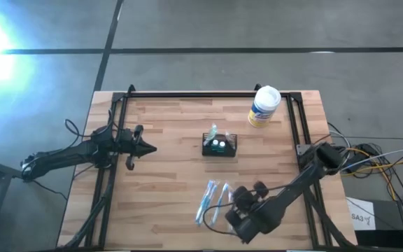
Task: Pick & Place toothbrushing station
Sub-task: Put the right violet toothbrush into the wire organizer
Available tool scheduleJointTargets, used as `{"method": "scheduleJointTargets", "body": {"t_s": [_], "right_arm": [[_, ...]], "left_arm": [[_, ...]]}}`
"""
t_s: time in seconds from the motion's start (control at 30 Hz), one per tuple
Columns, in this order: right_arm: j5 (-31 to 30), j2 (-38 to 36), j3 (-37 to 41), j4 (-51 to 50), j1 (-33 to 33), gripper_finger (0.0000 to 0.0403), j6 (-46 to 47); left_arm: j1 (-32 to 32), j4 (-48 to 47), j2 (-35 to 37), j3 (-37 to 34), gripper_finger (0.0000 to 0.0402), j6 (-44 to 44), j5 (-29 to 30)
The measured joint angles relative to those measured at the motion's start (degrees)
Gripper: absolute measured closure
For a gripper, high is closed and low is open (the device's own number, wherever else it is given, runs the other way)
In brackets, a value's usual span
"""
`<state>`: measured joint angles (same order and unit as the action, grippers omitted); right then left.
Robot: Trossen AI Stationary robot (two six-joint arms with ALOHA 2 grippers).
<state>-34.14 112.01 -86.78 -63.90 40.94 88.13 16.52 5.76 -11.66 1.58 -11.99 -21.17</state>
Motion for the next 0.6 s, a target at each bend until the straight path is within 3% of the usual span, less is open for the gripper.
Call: {"method": "scheduleJointTargets", "body": {"t_s": [0.3, 0.4, 0.6], "right_arm": [[-32.67, -12.86, 0.32, 0.40, 2.16, 0.0395, -27.76], [-37.13, -17.24, 1.88, 0.39, 2.02, 0.0395, -35.13], [-42.90, -25.96, 9.48, 0.90, 0.99, 0.0395, -38.27]], "left_arm": [[-0.01, 0.00, 0.00, 0.00, 0.0392, -0.01, 0.07], [-0.01, 0.00, 0.00, 0.00, 0.0392, -0.54, 0.16], [-0.01, 0.01, 0.00, 0.00, 0.0392, -0.66, 1.80]]}}
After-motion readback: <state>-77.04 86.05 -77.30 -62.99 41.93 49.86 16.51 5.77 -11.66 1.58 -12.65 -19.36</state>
